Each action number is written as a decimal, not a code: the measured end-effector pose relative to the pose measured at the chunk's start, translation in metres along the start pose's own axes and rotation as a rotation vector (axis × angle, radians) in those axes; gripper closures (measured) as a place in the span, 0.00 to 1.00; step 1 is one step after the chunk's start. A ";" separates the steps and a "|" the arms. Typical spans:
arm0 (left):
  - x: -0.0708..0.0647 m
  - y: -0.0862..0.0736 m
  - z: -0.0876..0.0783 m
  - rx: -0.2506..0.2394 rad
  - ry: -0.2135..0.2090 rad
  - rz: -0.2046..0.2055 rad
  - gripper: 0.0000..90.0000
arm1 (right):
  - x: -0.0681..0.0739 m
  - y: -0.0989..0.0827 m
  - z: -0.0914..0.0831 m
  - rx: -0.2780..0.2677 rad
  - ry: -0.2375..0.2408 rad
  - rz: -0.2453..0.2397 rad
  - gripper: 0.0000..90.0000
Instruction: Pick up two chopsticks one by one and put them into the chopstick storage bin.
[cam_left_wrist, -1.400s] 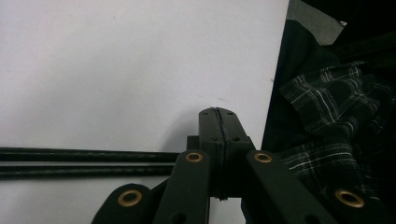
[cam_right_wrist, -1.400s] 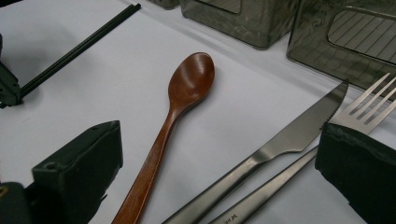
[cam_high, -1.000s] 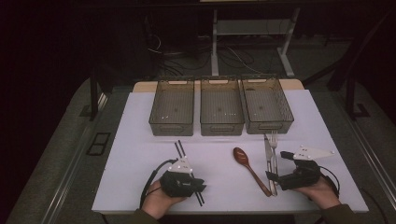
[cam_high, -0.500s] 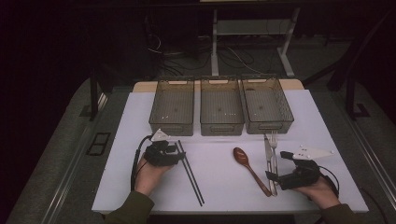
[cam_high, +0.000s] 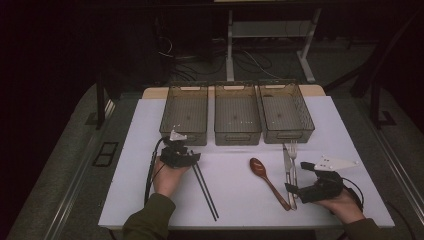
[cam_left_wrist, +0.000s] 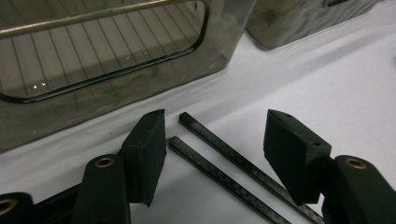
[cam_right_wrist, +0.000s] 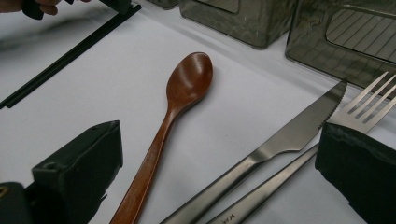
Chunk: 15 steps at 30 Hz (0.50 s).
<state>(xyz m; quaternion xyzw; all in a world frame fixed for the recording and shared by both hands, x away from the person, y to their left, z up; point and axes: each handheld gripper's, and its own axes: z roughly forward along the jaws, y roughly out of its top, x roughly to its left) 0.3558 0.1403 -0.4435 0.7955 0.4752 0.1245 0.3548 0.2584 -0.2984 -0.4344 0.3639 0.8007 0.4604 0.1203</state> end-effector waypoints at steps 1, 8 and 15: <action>0.000 0.000 0.001 0.005 0.001 0.005 0.44 | 0.000 0.000 0.000 0.000 0.000 0.000 0.00; -0.003 -0.001 0.003 0.008 0.021 0.022 0.49 | 0.000 0.000 0.000 -0.001 0.000 0.000 0.00; -0.004 0.000 0.004 0.005 0.035 0.040 0.56 | 0.000 0.000 0.000 -0.002 0.000 -0.001 0.00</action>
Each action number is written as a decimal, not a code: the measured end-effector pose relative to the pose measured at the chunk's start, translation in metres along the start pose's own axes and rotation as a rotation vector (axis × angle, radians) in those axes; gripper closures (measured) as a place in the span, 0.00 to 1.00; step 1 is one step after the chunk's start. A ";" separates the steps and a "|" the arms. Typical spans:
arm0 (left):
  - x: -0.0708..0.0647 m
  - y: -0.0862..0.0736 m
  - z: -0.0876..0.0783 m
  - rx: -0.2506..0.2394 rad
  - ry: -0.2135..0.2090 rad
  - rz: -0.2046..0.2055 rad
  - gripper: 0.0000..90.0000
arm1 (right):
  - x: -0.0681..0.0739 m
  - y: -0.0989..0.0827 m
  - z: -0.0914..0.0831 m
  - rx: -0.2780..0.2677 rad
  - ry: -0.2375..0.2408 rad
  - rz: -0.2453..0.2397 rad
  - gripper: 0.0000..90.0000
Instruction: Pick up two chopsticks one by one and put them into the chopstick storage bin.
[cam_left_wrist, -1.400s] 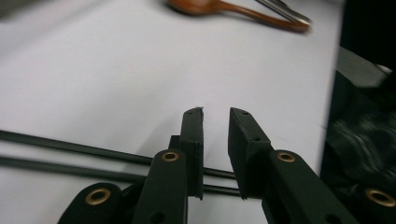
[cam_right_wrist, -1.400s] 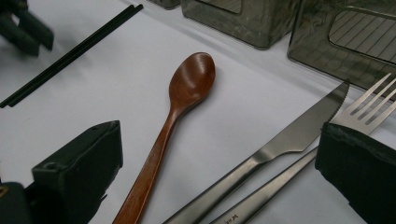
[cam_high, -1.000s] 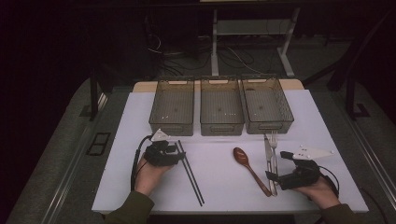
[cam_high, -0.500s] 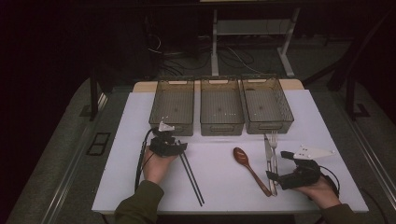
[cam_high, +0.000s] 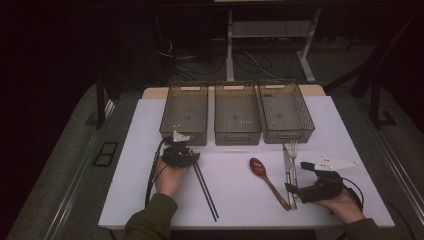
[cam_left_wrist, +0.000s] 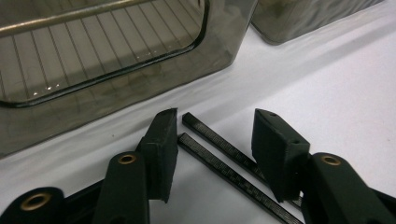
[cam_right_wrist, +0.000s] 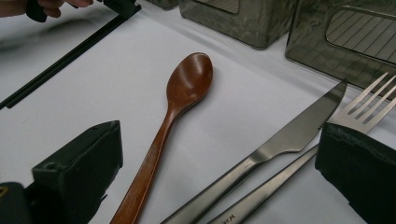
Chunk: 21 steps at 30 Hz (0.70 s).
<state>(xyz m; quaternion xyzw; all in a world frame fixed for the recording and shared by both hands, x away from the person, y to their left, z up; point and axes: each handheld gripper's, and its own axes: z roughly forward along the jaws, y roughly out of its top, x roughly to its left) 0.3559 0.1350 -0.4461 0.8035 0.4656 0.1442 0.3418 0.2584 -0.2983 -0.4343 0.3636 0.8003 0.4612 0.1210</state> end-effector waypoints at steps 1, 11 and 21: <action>0.000 0.000 0.000 -0.002 0.000 0.001 0.56 | 0.000 0.000 0.000 0.000 0.000 0.000 0.00; -0.001 0.002 0.004 -0.006 0.001 0.025 0.67 | 0.000 0.000 0.000 -0.001 -0.001 0.003 0.00; -0.007 0.006 0.009 -0.017 -0.019 0.041 0.72 | 0.000 0.000 0.000 -0.003 -0.002 0.003 0.00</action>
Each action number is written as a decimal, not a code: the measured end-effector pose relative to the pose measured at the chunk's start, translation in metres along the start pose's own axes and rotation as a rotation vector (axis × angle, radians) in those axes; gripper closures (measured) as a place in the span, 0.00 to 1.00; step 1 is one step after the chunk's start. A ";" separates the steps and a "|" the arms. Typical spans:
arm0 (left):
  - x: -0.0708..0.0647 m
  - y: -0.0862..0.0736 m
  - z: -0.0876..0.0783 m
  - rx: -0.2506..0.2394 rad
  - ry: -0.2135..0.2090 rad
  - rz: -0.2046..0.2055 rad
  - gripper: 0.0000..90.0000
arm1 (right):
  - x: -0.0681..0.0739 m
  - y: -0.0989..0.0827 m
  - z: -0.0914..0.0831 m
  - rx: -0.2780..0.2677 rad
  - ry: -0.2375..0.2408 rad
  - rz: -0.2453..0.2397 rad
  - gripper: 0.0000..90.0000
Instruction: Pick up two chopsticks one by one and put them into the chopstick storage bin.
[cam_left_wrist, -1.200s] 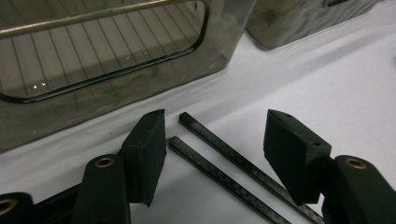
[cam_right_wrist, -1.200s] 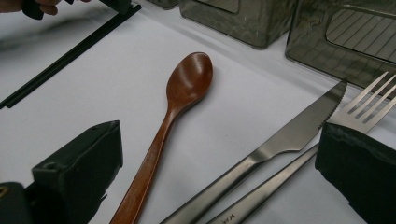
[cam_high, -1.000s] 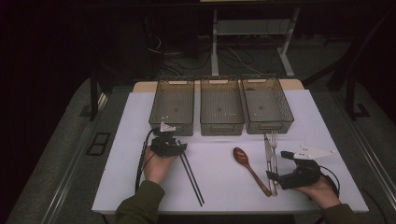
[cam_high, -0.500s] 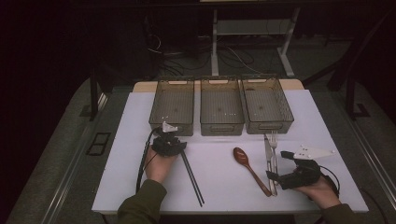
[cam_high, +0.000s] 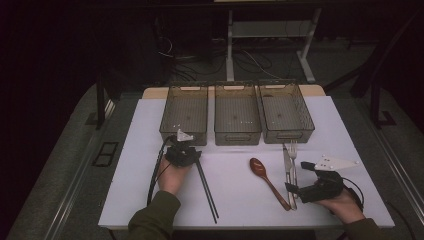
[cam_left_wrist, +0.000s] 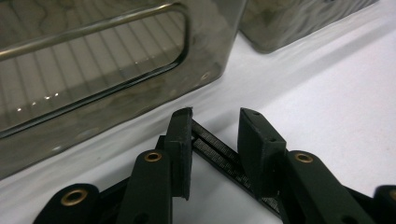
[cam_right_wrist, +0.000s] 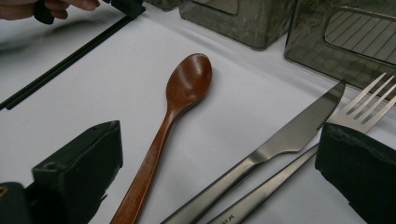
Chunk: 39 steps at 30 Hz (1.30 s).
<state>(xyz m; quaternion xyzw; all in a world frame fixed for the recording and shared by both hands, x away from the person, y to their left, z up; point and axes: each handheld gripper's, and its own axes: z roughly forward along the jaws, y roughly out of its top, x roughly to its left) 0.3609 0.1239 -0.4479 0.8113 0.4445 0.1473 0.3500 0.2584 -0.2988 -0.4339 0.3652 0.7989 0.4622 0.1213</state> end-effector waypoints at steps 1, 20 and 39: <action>-0.001 0.001 0.001 0.005 0.000 0.008 0.72 | 0.000 0.000 0.000 0.000 0.000 0.000 0.00; -0.026 0.015 0.021 -0.013 -0.063 0.052 0.78 | -0.001 0.000 -0.001 -0.005 0.003 0.003 0.00; -0.044 0.010 0.008 -0.003 -0.103 0.065 0.63 | 0.000 0.000 -0.001 -0.005 0.002 0.000 0.00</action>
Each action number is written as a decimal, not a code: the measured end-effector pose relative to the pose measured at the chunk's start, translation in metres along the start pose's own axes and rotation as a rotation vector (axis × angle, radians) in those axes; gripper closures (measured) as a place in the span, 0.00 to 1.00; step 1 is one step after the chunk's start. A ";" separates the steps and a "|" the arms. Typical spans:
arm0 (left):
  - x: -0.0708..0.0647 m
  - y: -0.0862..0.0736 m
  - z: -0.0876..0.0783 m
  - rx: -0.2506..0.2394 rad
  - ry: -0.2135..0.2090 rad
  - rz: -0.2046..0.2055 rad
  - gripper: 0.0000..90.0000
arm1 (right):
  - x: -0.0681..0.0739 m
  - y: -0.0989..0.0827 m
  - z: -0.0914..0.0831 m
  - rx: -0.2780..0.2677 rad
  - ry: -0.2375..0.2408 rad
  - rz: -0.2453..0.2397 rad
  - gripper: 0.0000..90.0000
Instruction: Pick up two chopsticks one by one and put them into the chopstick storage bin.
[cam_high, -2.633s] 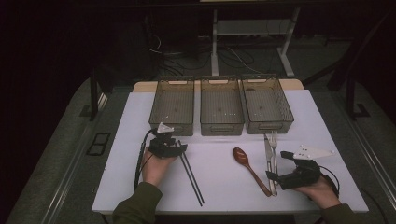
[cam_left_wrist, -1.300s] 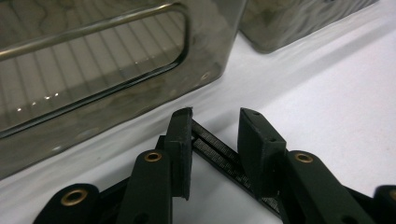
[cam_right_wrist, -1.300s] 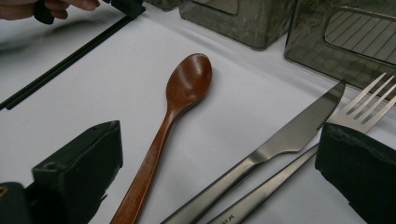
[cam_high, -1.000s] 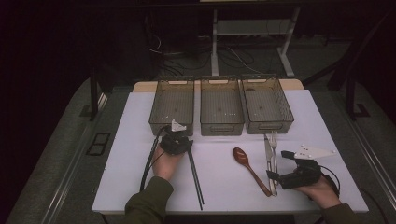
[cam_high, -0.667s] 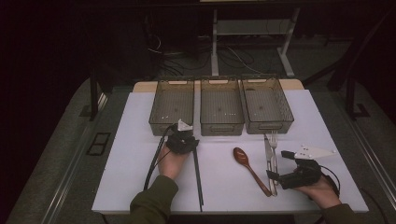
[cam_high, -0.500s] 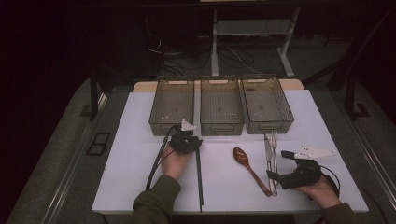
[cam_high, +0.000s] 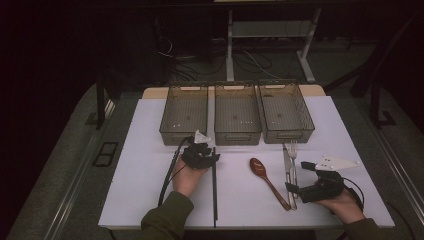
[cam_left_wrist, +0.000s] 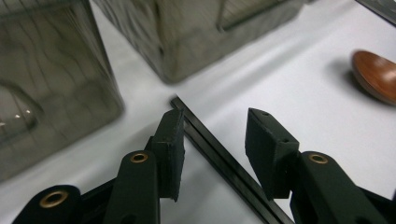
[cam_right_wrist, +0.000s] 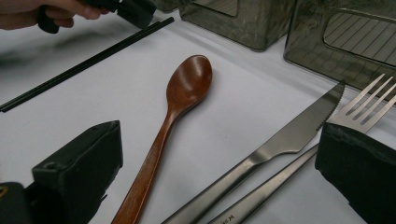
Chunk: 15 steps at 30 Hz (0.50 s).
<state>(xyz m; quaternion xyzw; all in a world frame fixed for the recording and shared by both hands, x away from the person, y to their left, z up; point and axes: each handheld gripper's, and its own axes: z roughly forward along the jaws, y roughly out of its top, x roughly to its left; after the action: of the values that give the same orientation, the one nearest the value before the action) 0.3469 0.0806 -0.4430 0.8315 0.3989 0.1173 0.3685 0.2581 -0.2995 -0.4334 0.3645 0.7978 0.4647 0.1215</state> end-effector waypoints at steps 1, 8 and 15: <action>-0.002 -0.002 -0.001 0.005 -0.001 -0.004 0.63 | 0.000 0.000 0.000 0.002 0.000 0.002 0.00; -0.011 -0.007 0.002 0.013 0.006 0.003 0.67 | 0.000 0.000 0.000 0.002 -0.002 0.001 0.00; -0.012 -0.007 0.003 0.014 0.023 0.027 0.71 | 0.001 0.000 0.000 0.003 -0.001 0.001 0.00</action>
<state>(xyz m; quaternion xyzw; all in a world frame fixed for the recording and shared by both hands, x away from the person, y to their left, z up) 0.3366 0.0732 -0.4488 0.8380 0.3926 0.1292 0.3561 0.2578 -0.2990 -0.4334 0.3653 0.7982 0.4633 0.1214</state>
